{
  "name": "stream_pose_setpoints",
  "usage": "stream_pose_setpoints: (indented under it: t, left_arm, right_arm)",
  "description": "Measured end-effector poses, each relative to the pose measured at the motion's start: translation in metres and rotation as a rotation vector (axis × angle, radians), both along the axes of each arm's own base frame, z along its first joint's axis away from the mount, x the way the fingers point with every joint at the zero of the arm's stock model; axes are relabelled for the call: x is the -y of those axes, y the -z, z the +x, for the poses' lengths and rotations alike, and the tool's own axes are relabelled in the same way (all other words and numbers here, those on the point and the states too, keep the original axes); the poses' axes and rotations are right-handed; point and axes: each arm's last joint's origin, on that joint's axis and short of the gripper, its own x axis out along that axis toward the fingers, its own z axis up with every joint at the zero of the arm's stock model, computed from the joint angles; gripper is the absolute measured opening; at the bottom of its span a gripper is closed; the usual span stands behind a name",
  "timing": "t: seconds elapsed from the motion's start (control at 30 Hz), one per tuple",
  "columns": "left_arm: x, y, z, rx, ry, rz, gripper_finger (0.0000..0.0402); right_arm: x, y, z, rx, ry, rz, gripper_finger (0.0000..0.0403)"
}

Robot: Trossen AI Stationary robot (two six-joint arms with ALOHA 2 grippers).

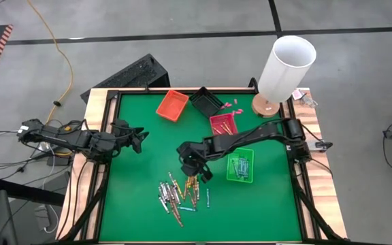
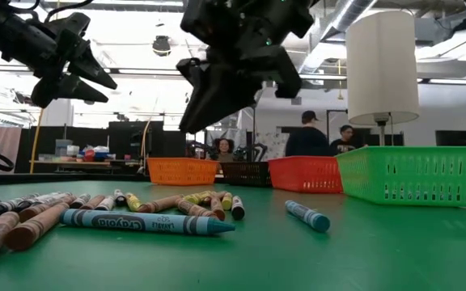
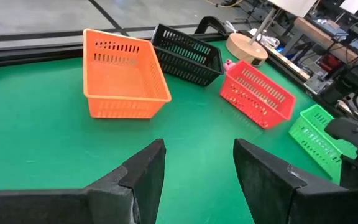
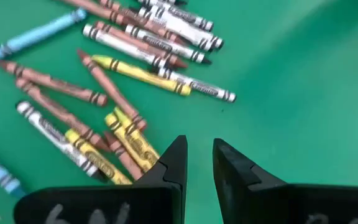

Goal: Sort crayons
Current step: Put the yellow crayon into the red bin

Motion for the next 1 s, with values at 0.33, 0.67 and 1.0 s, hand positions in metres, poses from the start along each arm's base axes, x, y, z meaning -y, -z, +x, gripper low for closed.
stream_pose_setpoints:
  t: [0.33,0.67,1.0]
  left_arm:
    - [0.0,0.001,0.001,-0.006,-0.002,0.002,0.018]
    - [0.0,0.001,0.001,-0.006,-0.002,0.002,0.018]
    - [0.0,0.001,0.001,-0.006,-0.002,0.002,0.018]
  right_arm:
    - [0.0,0.015,0.004,-0.014,-0.085,-0.072,0.007]
    - [0.0,0.037,0.01,-0.036,-0.154,-0.129,0.007]
    - [0.005,0.04,0.01,-0.057,-0.145,-0.129,0.007]
